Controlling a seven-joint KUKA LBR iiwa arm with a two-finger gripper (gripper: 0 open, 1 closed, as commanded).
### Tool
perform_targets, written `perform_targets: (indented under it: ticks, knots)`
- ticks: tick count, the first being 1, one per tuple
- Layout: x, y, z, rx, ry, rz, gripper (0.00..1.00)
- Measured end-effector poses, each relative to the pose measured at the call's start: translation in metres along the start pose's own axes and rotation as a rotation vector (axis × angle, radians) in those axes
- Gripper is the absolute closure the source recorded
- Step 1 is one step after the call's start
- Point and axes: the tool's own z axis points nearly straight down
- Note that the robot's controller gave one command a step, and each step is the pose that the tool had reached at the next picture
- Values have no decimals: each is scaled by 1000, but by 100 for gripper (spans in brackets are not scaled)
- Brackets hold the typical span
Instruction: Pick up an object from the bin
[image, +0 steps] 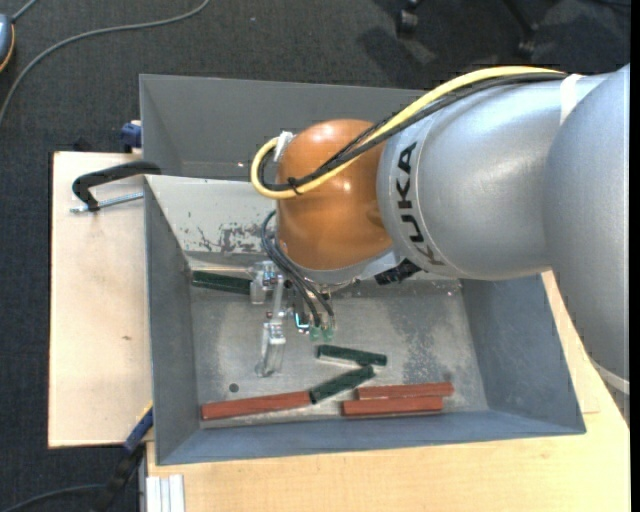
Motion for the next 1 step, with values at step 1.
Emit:
perform_targets:
  ticks: [1]
  knots:
    - [16, 2, 94, 1, -2, -370, 0]
